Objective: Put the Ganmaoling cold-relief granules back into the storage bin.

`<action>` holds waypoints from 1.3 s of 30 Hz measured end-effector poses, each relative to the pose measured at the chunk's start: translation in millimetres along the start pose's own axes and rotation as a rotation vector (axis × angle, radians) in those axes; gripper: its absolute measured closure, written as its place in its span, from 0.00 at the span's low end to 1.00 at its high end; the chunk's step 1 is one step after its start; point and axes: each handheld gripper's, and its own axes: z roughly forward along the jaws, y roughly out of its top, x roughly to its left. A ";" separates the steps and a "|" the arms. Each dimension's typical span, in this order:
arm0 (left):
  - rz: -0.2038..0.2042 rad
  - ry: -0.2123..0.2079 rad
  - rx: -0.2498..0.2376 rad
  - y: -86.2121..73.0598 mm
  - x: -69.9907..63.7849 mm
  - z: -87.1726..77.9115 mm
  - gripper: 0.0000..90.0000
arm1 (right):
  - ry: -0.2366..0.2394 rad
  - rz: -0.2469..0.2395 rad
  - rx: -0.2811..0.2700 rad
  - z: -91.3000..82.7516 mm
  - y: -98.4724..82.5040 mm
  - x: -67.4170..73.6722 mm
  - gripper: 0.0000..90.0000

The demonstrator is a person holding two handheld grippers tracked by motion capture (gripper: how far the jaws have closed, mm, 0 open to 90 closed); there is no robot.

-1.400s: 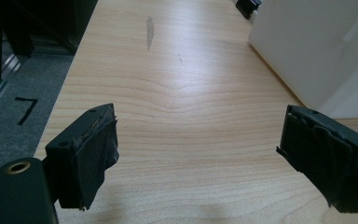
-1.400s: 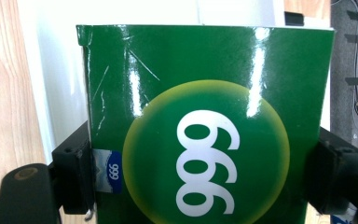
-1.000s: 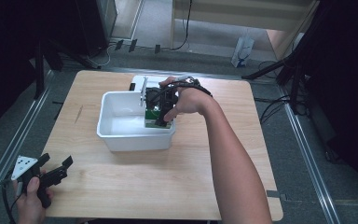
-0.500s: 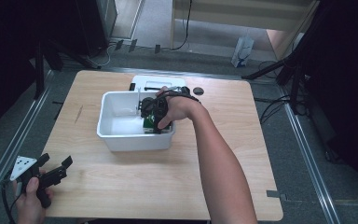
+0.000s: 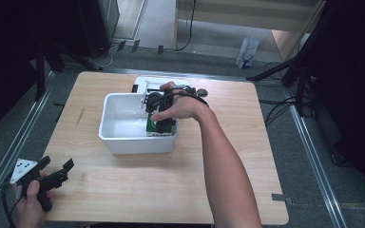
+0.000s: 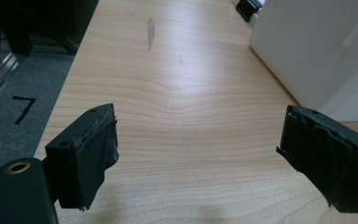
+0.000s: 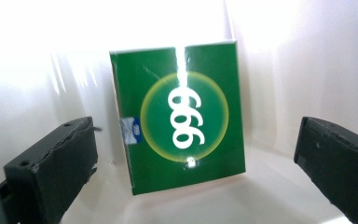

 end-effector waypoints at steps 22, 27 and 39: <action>0.005 0.004 0.009 0.3 -0.5 0.1 0.13 | -0.111 0.416 -0.258 -64.3 -58.5 -5.1 0.00; 0.009 0.007 0.009 0.3 -0.9 0.4 0.13 | -0.141 0.513 -0.301 -66.1 -89.6 0.2 0.00; 0.008 0.012 0.012 0.4 -1.0 0.4 0.13 | -0.255 0.737 -0.400 -61.0 -174.4 17.4 0.00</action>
